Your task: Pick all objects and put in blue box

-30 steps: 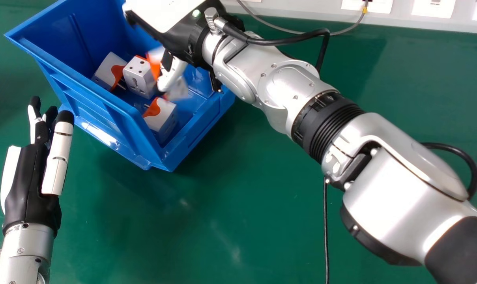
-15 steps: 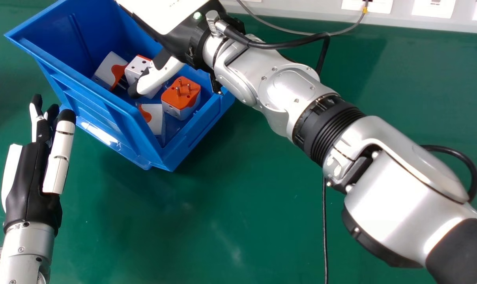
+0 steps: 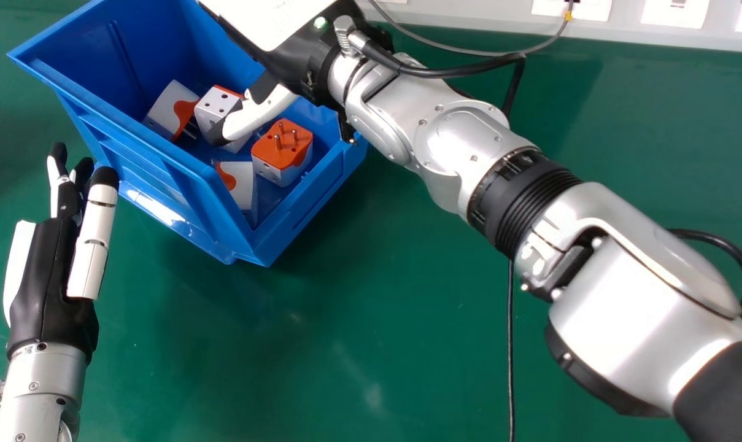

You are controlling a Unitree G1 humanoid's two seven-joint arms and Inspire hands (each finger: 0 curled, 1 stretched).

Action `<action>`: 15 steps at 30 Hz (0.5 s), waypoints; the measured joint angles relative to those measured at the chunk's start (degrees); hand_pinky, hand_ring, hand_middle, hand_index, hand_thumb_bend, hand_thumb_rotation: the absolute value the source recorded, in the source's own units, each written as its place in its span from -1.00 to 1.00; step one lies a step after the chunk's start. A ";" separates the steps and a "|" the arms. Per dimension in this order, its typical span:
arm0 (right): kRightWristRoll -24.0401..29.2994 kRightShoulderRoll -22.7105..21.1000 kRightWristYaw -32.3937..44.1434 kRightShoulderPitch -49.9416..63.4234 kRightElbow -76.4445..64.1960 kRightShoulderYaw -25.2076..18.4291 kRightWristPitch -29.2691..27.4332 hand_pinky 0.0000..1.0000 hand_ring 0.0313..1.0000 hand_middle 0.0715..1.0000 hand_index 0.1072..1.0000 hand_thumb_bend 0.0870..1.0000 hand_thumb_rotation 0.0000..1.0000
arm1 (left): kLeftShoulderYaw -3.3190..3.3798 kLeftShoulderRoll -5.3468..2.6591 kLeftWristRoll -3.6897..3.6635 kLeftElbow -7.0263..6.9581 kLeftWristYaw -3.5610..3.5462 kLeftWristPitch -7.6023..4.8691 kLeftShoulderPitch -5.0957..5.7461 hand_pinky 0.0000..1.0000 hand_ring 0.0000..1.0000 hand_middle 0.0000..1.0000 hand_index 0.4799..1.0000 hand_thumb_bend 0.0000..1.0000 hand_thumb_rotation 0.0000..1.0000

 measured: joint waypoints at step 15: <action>2.27 -15.19 -7.27 27.94 -40.52 -9.10 -3.62 1.00 1.00 1.00 1.00 -0.30 0.50 | 0.19 0.15 -0.11 1.63 -0.05 -0.31 -0.53 1.00 1.00 1.00 1.00 -0.15 0.85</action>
